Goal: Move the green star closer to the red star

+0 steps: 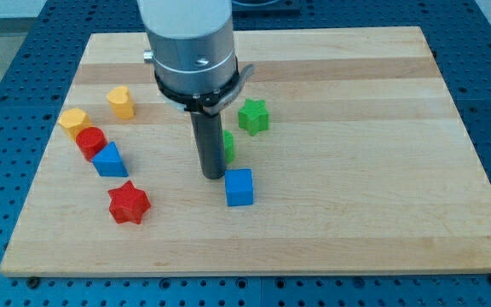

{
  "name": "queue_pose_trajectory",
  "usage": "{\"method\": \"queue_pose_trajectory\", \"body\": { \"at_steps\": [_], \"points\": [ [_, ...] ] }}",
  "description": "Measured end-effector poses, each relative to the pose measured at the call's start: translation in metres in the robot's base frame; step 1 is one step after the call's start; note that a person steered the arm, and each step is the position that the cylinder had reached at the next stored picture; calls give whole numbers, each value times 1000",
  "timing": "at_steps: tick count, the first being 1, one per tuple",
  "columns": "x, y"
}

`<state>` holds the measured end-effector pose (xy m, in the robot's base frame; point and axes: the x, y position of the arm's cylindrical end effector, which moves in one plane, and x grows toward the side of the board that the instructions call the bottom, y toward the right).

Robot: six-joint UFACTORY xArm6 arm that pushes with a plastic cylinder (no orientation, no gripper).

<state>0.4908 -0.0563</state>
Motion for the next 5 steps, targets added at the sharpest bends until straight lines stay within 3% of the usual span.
{"method": "queue_pose_trajectory", "body": {
  "at_steps": [1,2,3,4,5],
  "points": [
    [-1,12],
    [-3,97],
    [-80,120],
    [-110,70],
    [-52,1]
  ]
}}
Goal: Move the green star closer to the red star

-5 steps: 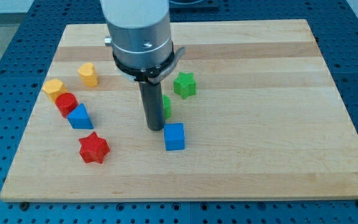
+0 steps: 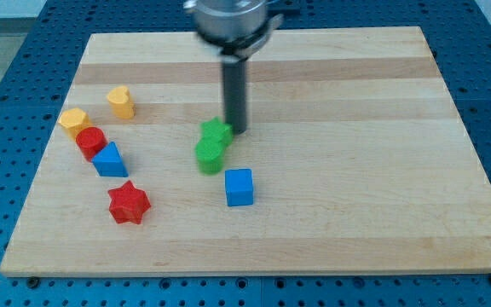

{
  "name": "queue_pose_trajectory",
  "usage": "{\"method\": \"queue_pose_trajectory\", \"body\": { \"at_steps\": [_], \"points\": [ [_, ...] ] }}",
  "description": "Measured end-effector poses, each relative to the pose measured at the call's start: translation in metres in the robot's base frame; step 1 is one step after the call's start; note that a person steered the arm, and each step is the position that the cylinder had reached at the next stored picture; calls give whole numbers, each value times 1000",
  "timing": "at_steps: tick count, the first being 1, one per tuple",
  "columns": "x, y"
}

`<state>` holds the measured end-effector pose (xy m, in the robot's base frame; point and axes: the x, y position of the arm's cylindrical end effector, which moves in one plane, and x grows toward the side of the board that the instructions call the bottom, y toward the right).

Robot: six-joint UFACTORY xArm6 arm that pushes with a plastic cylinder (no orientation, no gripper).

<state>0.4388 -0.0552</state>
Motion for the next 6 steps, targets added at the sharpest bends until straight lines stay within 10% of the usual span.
{"method": "queue_pose_trajectory", "body": {
  "at_steps": [6],
  "points": [
    [57,-95]
  ]
}}
